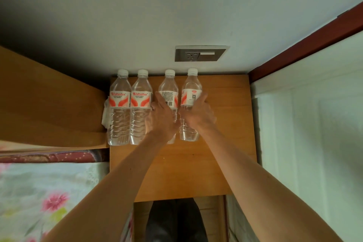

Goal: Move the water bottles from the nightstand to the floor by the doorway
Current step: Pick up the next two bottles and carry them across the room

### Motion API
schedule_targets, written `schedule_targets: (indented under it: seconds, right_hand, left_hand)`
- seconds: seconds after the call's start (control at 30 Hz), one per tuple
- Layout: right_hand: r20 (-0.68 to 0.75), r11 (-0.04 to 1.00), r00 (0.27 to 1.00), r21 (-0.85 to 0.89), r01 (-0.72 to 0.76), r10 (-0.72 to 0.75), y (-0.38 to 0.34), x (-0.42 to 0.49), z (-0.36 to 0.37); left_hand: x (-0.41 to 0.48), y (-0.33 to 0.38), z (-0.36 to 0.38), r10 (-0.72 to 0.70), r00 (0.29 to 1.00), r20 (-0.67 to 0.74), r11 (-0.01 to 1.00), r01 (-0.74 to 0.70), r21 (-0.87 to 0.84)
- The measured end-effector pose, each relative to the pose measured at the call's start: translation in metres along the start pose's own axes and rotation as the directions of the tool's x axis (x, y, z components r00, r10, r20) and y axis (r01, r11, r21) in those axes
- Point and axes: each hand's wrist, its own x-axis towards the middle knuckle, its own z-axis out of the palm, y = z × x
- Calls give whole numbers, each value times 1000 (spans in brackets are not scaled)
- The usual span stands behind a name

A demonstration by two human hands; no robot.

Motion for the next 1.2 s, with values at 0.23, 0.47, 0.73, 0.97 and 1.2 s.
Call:
schedule_targets:
  seconds: [0.23,0.47,0.73,0.97,1.2]
  right_hand:
    - [21,1000,1000,-10,-15,15,1,5,-1]
    - [47,997,999,75,-22,18,2,7,-3]
    - [-19,997,1000,79,17,-15,14,-13,-9]
    - [-70,985,997,163,56,-45,15,-64,-34]
    - [-119,971,986,198,135,-113,4,-119,-70]
  left_hand:
    - [0,7,-5,-40,999,17,999,40,-7]
    - [-1,5,1,-70,997,-30,989,65,-131]
    - [-11,7,-3,5,994,-112,976,-29,-214]
    - [-43,2,-33,55,985,-161,963,-95,-253]
    - [-89,-4,-82,123,977,-174,899,-184,-397]
